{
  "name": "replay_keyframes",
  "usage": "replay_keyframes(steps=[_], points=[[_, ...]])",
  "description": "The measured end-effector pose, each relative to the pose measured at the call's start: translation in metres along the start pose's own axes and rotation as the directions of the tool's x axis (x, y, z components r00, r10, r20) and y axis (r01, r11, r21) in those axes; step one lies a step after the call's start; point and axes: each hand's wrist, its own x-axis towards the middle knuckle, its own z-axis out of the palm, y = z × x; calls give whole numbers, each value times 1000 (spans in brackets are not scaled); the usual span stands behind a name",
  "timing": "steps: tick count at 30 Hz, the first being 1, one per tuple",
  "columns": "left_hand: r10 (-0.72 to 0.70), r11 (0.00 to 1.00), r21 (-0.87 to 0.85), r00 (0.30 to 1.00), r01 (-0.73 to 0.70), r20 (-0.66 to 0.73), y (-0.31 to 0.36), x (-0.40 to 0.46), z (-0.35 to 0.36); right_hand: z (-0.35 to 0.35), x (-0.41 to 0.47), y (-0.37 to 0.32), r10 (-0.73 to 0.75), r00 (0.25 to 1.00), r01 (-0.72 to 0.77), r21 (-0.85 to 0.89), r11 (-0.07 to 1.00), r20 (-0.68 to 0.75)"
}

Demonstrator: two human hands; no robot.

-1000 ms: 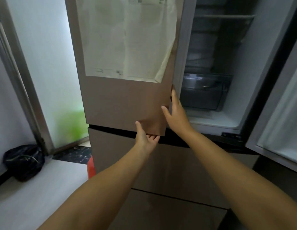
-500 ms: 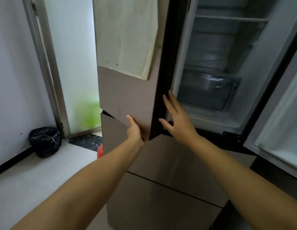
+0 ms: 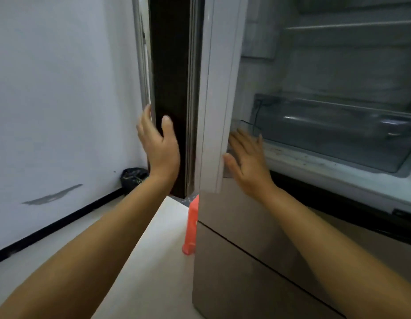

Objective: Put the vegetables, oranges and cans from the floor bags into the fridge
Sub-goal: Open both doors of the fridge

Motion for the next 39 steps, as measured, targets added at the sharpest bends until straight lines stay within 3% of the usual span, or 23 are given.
replay_keyframes(steps=[2,3,5,7,14,25,29,33,36,39], points=[[291,950,80,949,-301,121,23,14,10,12,12,-9,-119,990,119,2,993,-69],[336,917,158,922,-366,191,28,21,14,17,17,-10,-141,984,145,27,989,-104],[314,862,329,915,-386,252,25,40,16,25,25,-13,-115,986,126,85,988,-119],[307,832,384,910,-399,279,6,64,6,39,36,-19,-109,985,115,38,993,-137],[309,884,249,893,-396,326,-52,132,-27,97,78,-72,-191,955,168,-119,979,-225],[137,922,293,922,-252,363,-104,185,-31,149,129,-115,-89,991,36,-427,904,-105],[-1,926,348,919,-148,393,-99,193,-32,144,135,-124,-5,990,50,-324,945,140],[-210,886,463,883,-9,419,-85,179,-45,127,131,-127,20,969,68,-340,938,247],[-321,832,555,803,-15,502,-85,141,-84,110,131,-129,52,905,84,-295,952,423],[-376,781,624,778,-26,503,-90,82,-139,102,133,-122,28,862,110,-240,965,507]])
